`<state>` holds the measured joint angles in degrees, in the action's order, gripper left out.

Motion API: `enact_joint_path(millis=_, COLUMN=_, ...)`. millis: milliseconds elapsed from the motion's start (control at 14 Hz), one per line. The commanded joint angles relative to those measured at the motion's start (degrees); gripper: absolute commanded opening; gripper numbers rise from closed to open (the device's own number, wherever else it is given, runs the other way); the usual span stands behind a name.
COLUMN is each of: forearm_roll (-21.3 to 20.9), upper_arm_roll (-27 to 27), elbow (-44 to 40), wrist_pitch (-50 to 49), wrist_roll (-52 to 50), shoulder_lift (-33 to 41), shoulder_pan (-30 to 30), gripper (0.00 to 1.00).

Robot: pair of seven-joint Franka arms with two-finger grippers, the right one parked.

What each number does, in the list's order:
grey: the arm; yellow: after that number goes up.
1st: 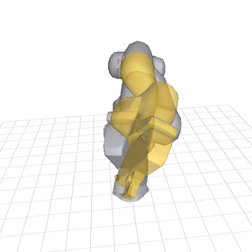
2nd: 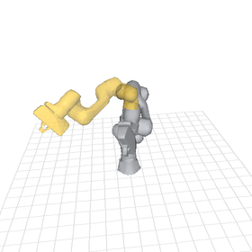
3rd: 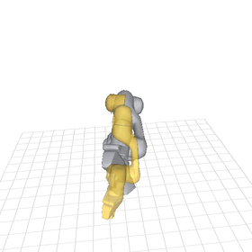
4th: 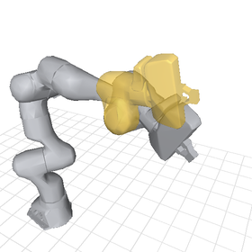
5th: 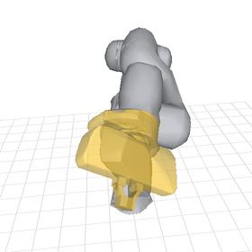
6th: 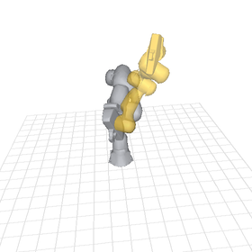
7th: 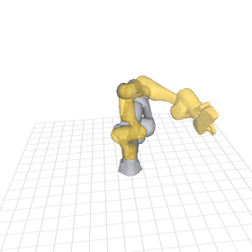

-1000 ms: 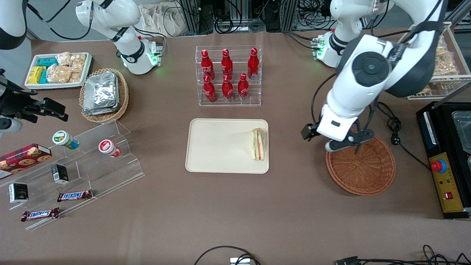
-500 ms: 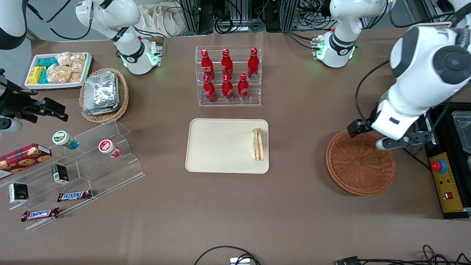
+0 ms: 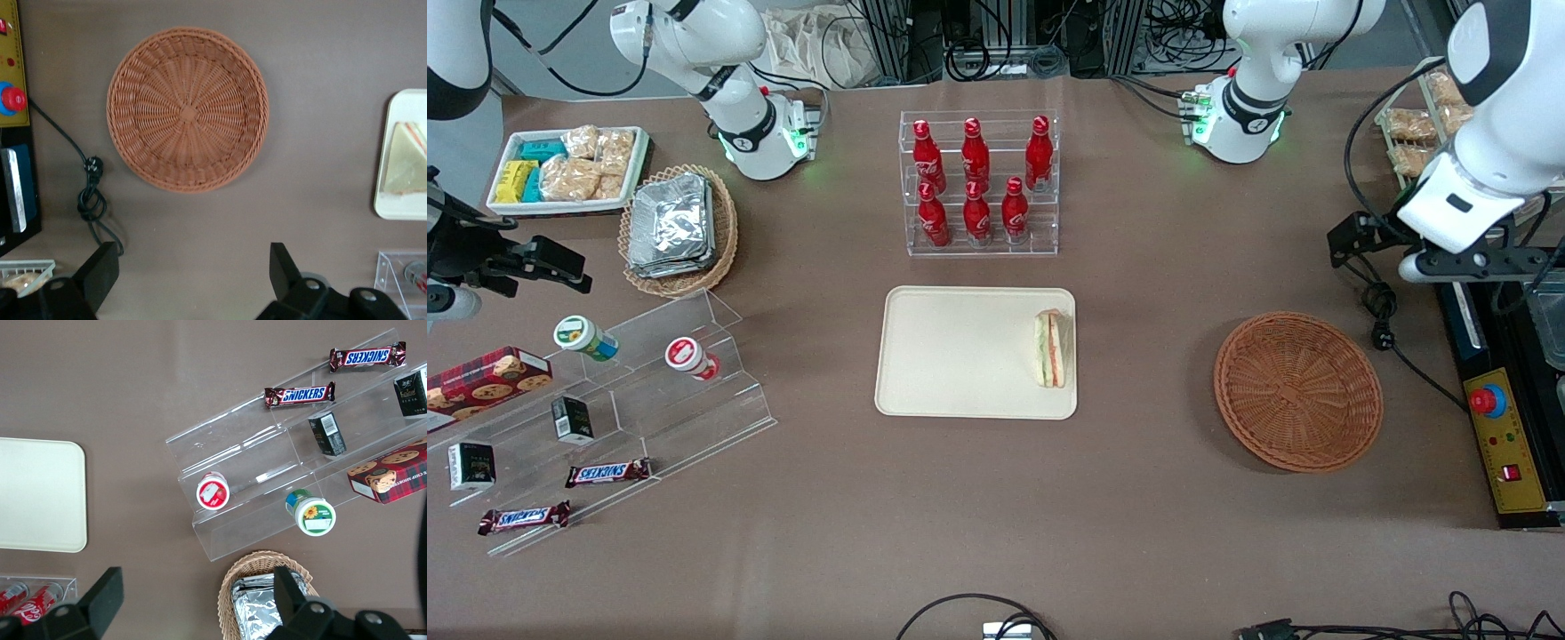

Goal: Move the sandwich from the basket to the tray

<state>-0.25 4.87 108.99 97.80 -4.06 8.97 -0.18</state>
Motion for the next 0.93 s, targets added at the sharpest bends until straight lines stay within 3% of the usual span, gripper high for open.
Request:
enact_joint_path(millis=0, forearm_roll=0.5, upper_arm_roll=-0.5, elbow=-2.6, wrist_pitch=-4.6, wrist_roll=0.5, shoulder_lift=1.0, shoulder_pan=-0.5, gripper=1.00)
enact_joint_path(millis=857, forearm_roll=-0.2, upper_arm_roll=-0.7, elbow=-6.2, wrist_pitch=-4.5, wrist_roll=0.4, shoulder_lift=-1.1, shoulder_pan=-0.2, gripper=1.00)
